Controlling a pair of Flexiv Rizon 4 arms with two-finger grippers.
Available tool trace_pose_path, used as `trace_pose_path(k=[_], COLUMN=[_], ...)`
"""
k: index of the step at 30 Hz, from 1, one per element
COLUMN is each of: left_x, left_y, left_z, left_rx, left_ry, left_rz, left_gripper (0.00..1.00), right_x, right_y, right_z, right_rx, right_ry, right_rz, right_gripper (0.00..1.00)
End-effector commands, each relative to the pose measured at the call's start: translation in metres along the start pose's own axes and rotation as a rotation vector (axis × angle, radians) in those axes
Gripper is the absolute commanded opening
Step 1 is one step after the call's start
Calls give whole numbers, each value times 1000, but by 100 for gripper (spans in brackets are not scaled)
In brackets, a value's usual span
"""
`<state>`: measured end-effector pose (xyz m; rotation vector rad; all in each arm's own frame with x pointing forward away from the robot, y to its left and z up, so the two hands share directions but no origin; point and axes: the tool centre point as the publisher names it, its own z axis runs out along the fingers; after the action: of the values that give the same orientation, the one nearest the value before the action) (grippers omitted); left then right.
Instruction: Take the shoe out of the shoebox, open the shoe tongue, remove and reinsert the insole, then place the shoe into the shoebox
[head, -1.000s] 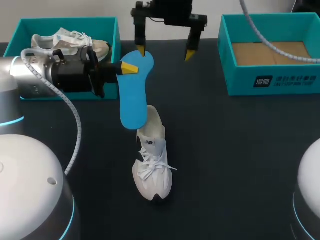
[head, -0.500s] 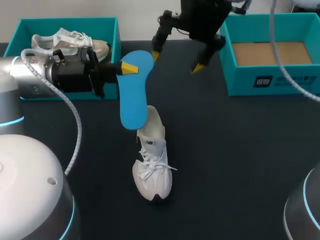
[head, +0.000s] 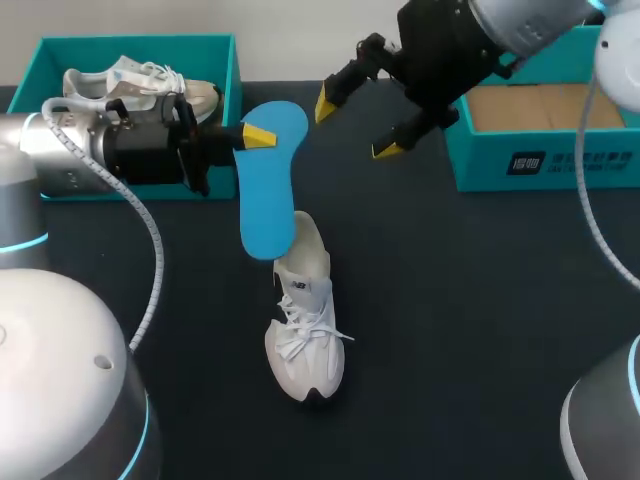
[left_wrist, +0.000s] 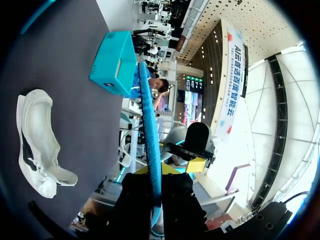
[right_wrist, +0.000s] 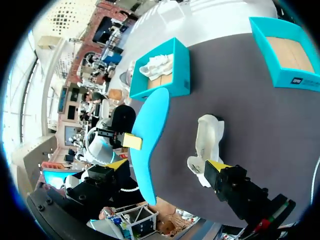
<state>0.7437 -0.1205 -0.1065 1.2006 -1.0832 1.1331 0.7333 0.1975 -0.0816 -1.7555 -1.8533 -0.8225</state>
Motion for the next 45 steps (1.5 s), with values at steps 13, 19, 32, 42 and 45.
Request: trace_pose_path(k=[13, 19, 32, 42, 45], left_x=[0, 0, 0, 0, 0], left_y=[1, 1, 1, 1, 1], left_z=[0, 0, 0, 0, 0], left_rx=[2, 2, 2, 2, 2], left_ry=[-2, -2, -2, -2, -2], left_rz=[0, 0, 0, 0, 0], left_gripper=[0, 0, 0, 0, 0], right_x=[-21, -24, -28, -31, -31], right_y=[-1, 5, 9, 8, 9], right_z=[18, 17, 15, 15, 14], right_rx=[-5, -13, 11, 15, 9], right_ry=[767, 797, 772, 751, 754], right_rz=[-20, -27, -2, 12, 7], right_gripper=[100, 100, 100, 100, 100])
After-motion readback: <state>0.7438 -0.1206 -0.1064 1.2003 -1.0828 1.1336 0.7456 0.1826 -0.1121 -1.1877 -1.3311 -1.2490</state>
